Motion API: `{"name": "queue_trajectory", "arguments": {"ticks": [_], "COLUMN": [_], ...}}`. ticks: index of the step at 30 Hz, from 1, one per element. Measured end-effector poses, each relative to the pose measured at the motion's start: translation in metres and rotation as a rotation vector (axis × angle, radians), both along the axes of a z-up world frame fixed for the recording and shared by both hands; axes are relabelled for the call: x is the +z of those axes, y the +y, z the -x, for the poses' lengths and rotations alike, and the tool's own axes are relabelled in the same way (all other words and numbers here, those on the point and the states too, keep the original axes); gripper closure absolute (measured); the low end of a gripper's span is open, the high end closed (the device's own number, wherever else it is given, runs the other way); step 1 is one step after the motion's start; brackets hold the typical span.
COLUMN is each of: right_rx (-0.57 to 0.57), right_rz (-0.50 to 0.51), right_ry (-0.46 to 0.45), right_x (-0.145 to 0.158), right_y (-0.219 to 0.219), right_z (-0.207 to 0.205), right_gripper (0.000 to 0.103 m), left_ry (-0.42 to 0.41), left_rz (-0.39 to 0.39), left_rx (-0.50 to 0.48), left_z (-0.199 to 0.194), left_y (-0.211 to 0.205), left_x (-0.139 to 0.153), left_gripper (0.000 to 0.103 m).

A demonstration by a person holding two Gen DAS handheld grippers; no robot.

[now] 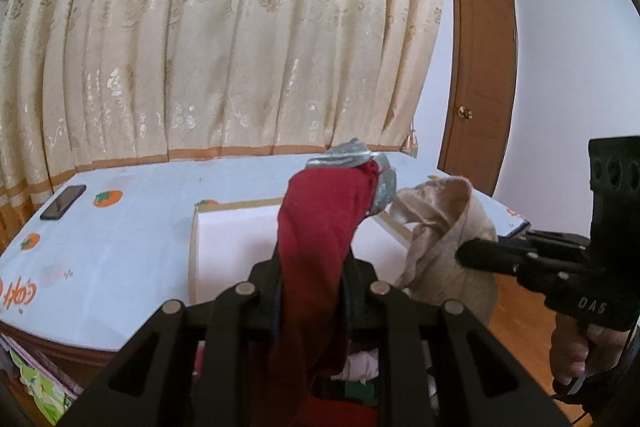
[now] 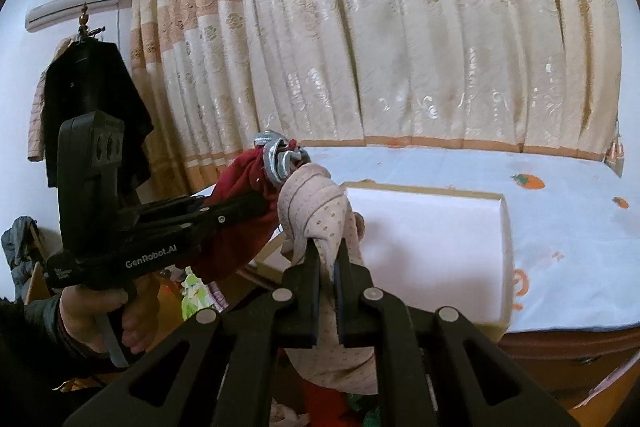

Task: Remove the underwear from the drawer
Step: 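Carry the held clothes up over the beige box lid with both grippers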

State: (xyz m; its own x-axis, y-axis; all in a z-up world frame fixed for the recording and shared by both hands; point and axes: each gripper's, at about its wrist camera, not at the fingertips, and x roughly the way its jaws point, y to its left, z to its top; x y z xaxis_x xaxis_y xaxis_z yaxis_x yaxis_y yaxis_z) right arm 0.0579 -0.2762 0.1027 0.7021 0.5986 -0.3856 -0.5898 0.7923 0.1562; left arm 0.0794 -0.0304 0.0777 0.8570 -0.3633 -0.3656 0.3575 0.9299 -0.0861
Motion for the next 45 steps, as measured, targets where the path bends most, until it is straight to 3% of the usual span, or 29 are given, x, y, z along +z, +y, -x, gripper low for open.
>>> {"name": "queue_trajectory", "arguments": {"ticks": [21, 31, 45], "right_rx": [-0.062, -0.095, -0.156], "right_rz": [-0.005, 0.014, 0.058], "right_ry": [0.031, 0.023, 0.140], "right_x": [0.012, 0.025, 0.009], "right_y": [-0.025, -0.031, -0.046], "right_z": [-0.057, -0.095, -0.183], "right_gripper": [0.096, 0.096, 0.096], "left_ry": [0.046, 0.104, 0.257], "left_rz": [-0.080, -0.086, -0.072], "left_rx": [0.022, 0.014, 0.014], "left_z": [-0.065, -0.107, -0.190], "left_y": [-0.030, -0.049, -0.079], "left_x": [0.001, 0.000, -0.012], "left_gripper": [0.084, 0.084, 0.084]}}
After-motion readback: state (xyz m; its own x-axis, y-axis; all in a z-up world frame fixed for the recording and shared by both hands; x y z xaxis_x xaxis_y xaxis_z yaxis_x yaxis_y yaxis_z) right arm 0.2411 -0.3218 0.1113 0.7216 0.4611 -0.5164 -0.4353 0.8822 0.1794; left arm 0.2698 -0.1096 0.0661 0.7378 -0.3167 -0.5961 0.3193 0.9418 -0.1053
